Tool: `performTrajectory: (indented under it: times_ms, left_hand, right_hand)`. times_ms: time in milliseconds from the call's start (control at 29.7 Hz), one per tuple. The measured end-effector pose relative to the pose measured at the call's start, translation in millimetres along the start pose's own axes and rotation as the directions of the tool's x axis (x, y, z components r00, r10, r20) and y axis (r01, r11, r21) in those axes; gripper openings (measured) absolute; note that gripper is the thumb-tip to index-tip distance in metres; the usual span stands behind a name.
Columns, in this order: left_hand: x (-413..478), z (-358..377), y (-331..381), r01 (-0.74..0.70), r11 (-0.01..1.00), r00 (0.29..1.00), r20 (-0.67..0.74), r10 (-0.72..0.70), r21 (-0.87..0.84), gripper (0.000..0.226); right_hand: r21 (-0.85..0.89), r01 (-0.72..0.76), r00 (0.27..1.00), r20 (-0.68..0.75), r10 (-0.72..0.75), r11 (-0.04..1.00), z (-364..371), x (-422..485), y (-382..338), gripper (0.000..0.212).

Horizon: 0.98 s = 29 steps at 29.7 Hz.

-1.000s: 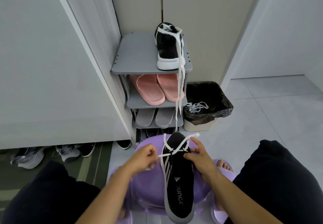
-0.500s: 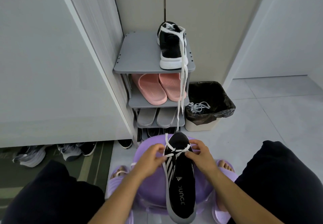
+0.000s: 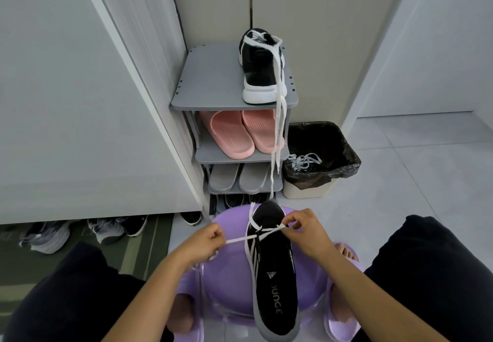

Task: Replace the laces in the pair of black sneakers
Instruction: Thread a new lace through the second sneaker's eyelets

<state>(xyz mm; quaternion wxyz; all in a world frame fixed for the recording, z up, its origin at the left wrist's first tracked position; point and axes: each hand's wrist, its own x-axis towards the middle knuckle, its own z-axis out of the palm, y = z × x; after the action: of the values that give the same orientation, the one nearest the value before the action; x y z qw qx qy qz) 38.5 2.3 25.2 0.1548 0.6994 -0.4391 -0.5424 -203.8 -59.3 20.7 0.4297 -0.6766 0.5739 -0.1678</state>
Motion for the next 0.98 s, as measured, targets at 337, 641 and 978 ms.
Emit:
performTrajectory:
  times_ms: [337, 641, 978]
  left_hand:
    - [7.8, 56.6, 28.4, -0.236, 0.843, 0.953, -0.057, 0.299, 0.483, 0.021]
    - [9.0, 26.6, 11.1, -0.213, 0.911, 0.957, -0.11, 0.267, 0.354, 0.031]
    - [-3.4, 39.7, 14.7, -0.295, 0.798, 0.909, -0.103, 0.404, 0.526, 0.043]
  right_hand:
    - [-0.221, 0.2, 0.972, 0.165, -0.166, 0.955, 9.9, 4.5, -16.1, 0.037]
    - [-0.054, -0.091, 0.995, 0.036, 0.093, 0.994, 15.0, -2.0, -11.6, 0.037]
    - [-0.491, 0.354, 0.931, 0.262, -0.253, 0.796, 7.5, 11.9, -28.3, 0.03]
